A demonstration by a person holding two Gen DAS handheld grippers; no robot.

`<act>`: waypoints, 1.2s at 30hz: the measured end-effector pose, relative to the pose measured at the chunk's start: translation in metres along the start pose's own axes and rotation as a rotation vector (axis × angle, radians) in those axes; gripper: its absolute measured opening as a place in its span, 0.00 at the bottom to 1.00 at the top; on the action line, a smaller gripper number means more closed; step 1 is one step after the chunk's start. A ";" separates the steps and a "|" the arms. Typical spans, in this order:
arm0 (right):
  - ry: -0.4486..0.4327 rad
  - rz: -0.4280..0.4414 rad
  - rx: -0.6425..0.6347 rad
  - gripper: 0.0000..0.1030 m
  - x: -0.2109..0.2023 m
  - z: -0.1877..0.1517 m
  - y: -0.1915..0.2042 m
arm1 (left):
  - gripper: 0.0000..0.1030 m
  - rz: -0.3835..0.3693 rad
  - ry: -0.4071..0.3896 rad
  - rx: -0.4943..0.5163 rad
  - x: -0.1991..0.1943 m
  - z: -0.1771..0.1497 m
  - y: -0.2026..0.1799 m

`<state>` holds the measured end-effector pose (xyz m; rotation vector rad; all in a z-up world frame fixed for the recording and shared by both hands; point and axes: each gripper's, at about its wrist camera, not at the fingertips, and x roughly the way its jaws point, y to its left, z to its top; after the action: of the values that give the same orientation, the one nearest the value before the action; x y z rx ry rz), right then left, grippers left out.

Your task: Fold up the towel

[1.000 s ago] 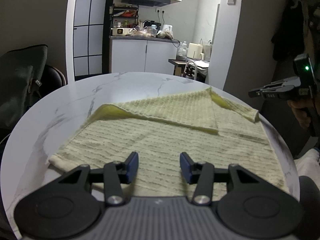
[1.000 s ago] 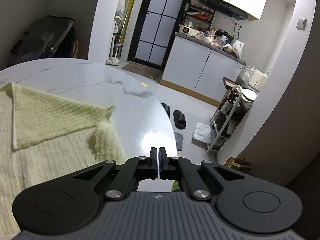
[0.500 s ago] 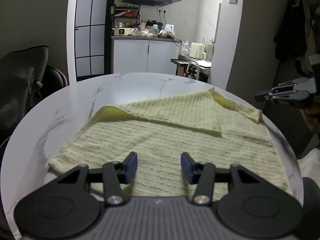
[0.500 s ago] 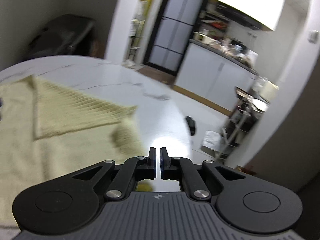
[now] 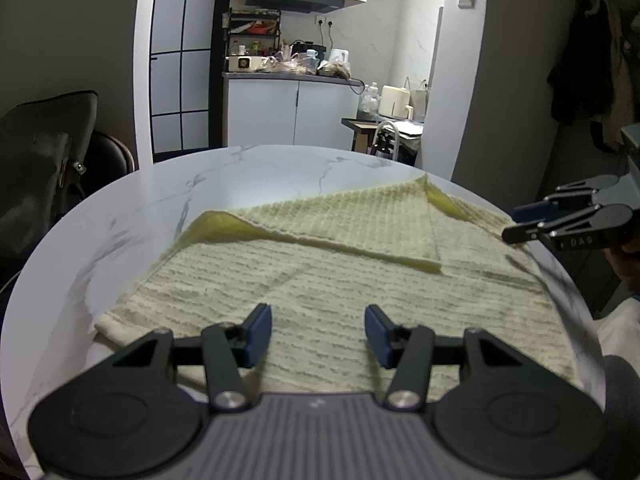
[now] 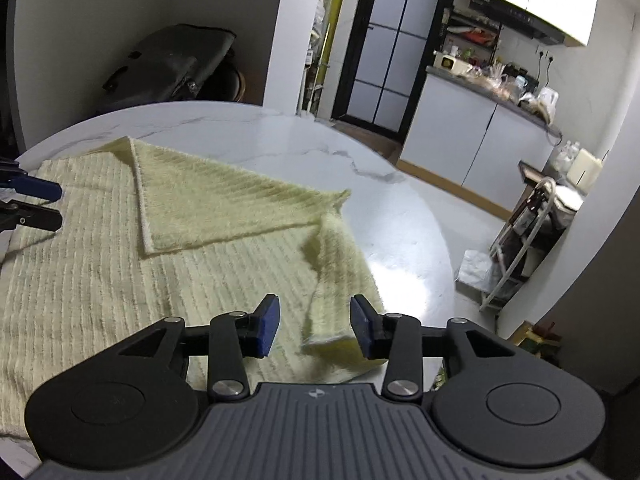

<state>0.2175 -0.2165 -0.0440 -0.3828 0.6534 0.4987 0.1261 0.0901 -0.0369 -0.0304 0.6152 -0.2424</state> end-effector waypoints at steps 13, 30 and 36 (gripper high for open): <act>-0.017 -0.020 0.075 0.02 0.002 0.001 -0.024 | 0.55 -0.001 -0.006 0.008 0.002 0.000 0.001; -0.006 -0.214 0.171 0.05 0.020 0.004 -0.074 | 0.63 -0.011 -0.007 0.013 0.001 -0.004 -0.010; -0.014 -0.183 0.107 0.05 0.015 0.005 -0.061 | 0.63 -0.001 -0.004 0.021 0.003 -0.004 -0.013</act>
<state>0.2634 -0.2592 -0.0395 -0.3344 0.6223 0.2910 0.1233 0.0769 -0.0402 -0.0106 0.6086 -0.2493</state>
